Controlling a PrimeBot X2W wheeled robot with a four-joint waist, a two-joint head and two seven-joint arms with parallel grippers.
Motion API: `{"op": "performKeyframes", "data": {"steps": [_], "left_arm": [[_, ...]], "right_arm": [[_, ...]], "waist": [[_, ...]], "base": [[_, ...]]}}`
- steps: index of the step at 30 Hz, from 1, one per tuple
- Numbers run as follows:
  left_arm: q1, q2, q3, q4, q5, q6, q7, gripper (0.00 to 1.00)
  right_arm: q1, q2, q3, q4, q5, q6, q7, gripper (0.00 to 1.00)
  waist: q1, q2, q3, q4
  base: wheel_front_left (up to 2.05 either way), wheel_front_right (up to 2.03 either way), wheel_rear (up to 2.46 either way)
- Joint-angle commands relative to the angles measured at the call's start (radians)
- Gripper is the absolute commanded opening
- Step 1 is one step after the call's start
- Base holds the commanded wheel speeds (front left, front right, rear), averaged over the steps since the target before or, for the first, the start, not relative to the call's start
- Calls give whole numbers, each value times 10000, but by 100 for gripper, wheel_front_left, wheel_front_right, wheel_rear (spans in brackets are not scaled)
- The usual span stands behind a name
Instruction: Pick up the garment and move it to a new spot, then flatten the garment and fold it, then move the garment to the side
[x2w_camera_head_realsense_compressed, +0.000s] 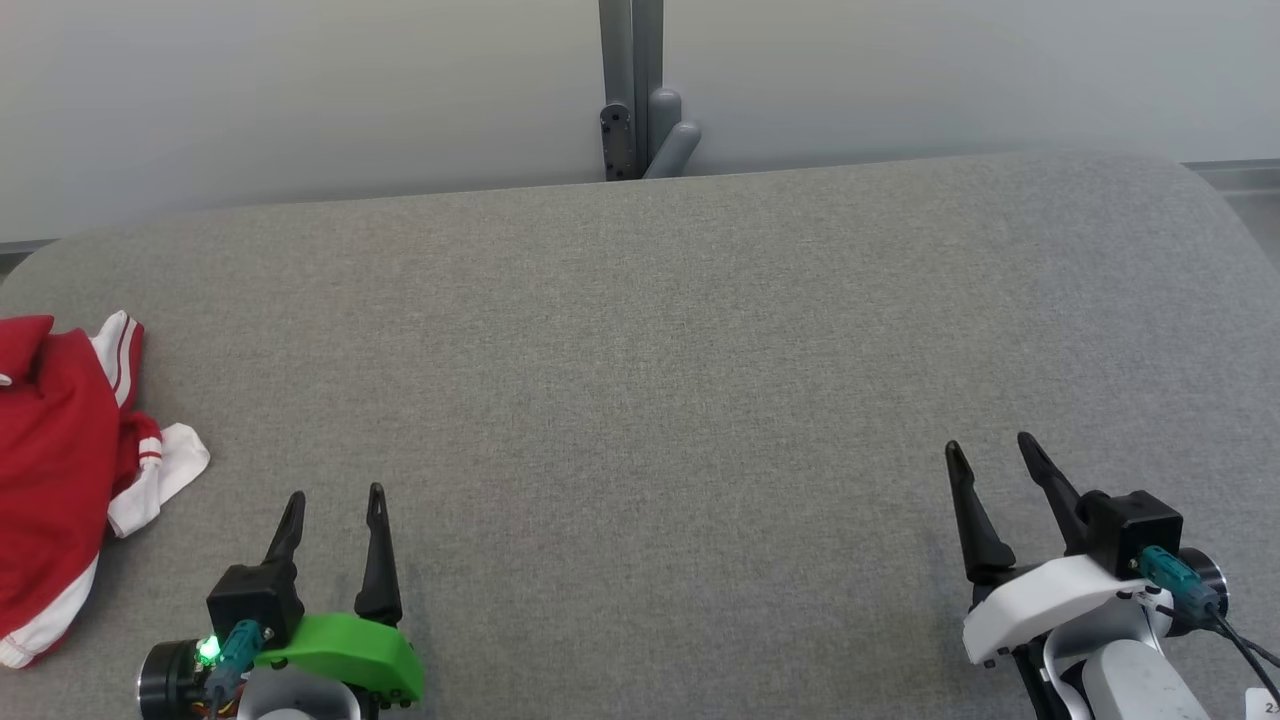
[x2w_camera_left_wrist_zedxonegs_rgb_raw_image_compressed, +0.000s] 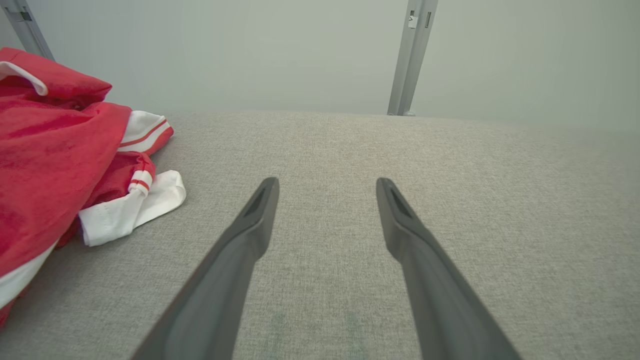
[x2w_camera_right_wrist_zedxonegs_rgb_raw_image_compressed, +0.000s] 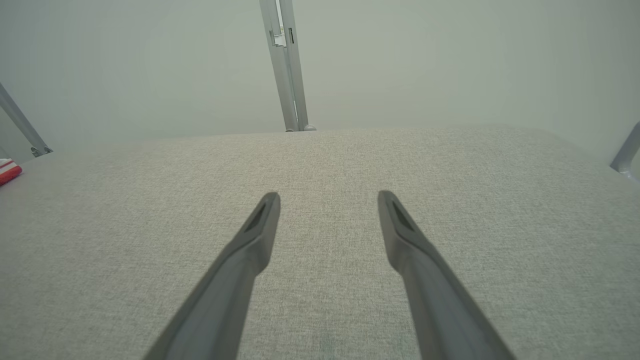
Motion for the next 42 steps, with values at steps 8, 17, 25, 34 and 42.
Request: {"op": "performKeyframes", "data": {"steps": [8, 17, 25, 34, 42], "left_arm": [[-151, 69, -20, 91, 590, 126, -197, 100], [-172, 74, -137, 112, 1062, 166, -322, 100], [-280, 72, -98, 159, 833, 313, -311, 100], [-176, 67, 83, 299, 721, 402, -311, 100], [124, 61, 330, 454, 489, 410, -311, 100]], "right_arm": [[-67, -4, -86, -1, -711, 4, -213, 100], [-2, 43, -131, -59, -1230, 2, -346, 100], [-131, -49, 7, -160, -1215, 2, -345, 100], [-299, -124, 537, -107, -1110, 1, -340, 100], [-512, -265, 1013, 217, -964, -1, -340, 100]], "waist": [[0, 88, 27, -8], [0, 94, 82, 42], [0, 94, 202, 798], [0, 94, 355, 3373], [0, 94, 425, 5409]], "base": [[0, 0, 0], [0, 0, 0], [0, 0, 0], [0, 0, 0], [0, 0, 0]]}}
